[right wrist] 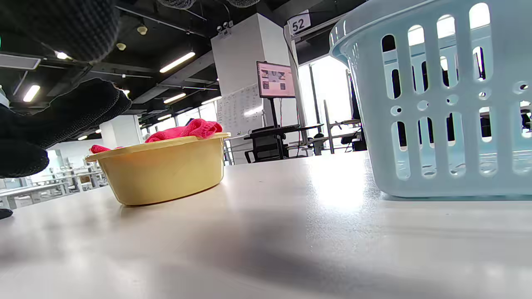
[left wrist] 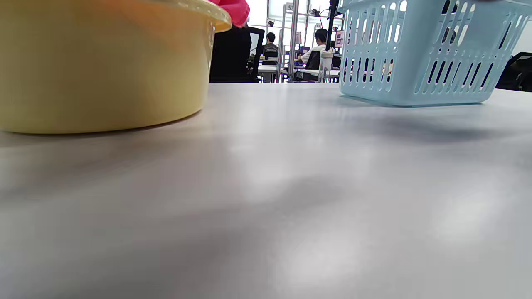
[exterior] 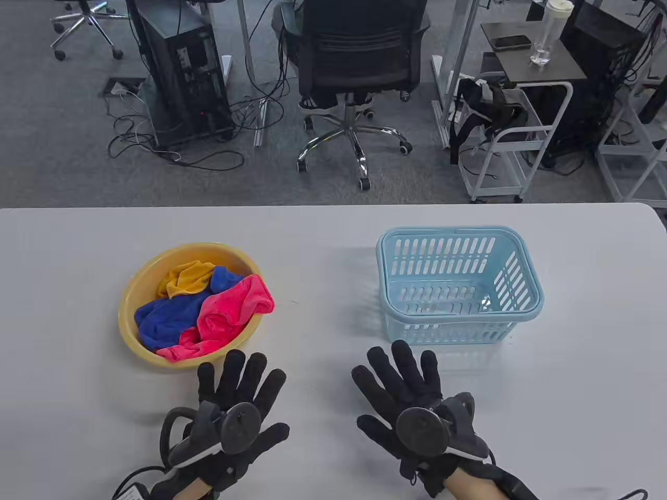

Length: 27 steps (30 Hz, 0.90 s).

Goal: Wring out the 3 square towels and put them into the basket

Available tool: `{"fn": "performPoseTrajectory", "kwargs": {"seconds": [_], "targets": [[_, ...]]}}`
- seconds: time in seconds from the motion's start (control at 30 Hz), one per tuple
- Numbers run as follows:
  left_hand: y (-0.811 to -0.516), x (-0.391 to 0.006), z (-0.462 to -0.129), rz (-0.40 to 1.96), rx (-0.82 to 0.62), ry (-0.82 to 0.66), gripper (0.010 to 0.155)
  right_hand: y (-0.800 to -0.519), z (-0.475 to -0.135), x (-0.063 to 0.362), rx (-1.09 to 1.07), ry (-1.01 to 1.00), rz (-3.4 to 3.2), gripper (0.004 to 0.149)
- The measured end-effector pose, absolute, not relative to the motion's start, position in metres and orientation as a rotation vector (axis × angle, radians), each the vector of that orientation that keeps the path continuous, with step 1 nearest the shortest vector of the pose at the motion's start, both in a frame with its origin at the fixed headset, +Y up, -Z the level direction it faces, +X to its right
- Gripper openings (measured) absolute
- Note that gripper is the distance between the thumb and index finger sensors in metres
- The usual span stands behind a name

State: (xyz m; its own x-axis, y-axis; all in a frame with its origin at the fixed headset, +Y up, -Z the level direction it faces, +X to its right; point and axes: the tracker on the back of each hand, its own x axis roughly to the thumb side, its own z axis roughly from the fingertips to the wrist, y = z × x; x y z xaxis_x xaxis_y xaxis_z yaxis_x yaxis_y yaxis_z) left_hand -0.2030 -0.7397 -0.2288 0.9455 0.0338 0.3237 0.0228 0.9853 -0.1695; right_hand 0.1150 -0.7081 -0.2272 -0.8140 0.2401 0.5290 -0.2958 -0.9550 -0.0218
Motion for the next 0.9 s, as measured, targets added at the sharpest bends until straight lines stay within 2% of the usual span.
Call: {"fn": "performPoseTrajectory", "kwargs": {"seconds": [0.9], "targets": [[-0.7343, -0.2067, -0.2242, 0.008, -0.196, -0.352, 0.086, -0.7147, -0.2265, 0.1108, 0.79, -0.106, 2.701, 0.077]]}}
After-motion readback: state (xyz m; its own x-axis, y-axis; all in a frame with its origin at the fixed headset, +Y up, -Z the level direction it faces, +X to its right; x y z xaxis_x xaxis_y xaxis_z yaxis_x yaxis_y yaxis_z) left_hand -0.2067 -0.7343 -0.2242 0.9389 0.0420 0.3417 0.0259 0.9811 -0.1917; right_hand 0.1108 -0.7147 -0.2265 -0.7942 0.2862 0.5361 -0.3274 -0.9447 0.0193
